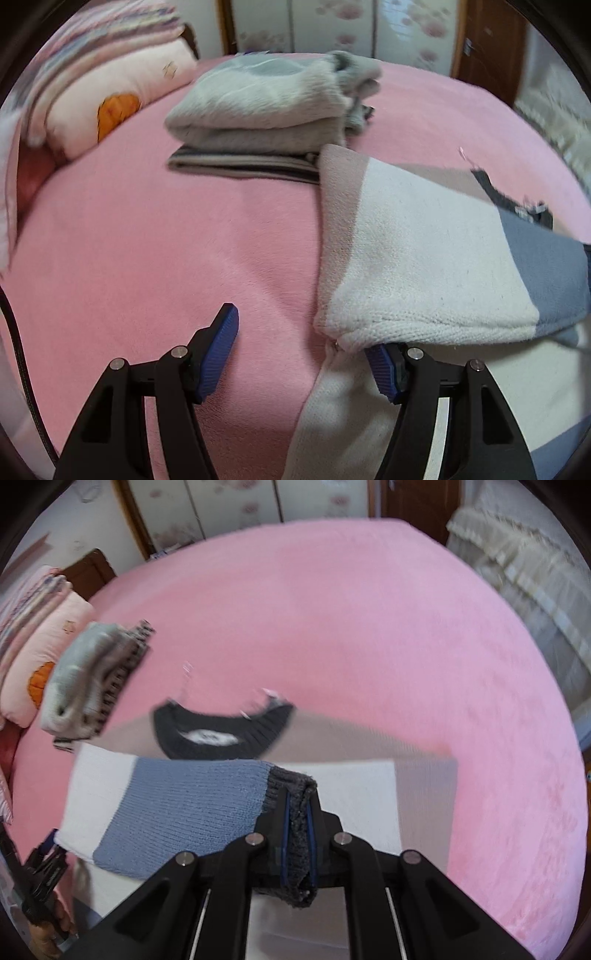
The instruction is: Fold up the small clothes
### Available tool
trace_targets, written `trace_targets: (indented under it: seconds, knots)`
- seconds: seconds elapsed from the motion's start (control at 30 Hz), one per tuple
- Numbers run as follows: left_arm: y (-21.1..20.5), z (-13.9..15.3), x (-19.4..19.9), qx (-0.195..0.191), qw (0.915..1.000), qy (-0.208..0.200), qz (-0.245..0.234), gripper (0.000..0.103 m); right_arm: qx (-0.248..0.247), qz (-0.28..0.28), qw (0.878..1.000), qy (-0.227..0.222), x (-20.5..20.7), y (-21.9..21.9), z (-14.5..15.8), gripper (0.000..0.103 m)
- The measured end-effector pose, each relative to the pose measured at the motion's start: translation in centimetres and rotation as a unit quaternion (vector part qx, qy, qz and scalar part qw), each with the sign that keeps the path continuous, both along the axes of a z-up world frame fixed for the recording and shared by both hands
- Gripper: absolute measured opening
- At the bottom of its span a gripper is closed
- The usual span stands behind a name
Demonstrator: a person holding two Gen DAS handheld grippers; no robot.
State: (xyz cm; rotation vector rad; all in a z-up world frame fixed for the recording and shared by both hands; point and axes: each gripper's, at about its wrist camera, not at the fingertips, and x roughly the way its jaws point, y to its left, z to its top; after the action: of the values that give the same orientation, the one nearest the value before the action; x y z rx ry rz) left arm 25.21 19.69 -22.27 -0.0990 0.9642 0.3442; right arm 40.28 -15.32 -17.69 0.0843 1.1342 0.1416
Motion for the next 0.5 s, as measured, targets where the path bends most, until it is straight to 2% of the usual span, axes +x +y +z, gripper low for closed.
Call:
trace_targets:
  seconds: [0.1,0.2,0.27,0.37,0.5]
  knots:
    - [-0.9,-0.2,0.4,0.026,0.9994,0.012,-0.018,0.065,0.004,-0.016,1.0,0.022,0.2,-1.1,-2.1,0.01]
    - [-1.3,-0.4,0.5,0.036,0.9986,0.023,-0.03,0.065,0.017,-0.031,0.998,0.044,0.1,-1.9,-3.2,0.02]
    - [-1.3,-0.3,0.2,0.03,0.9986,0.025,-0.035,0.066,0.032,-0.032,0.998,0.046,-0.4,-2.6,-3.1,0.03]
    - [-0.6,0.0,-0.4,0.004,0.9984,0.026,-0.05,0.075,0.049,-0.032,0.998,0.035,-1.9,-3.9,-2.1,0.038]
    - [0.4,0.9,-2.0,-0.062,0.9946,0.018,-0.082,0.076,0.076,-0.028,0.996,0.027,-4.0,-5.3,-1.1,0.038]
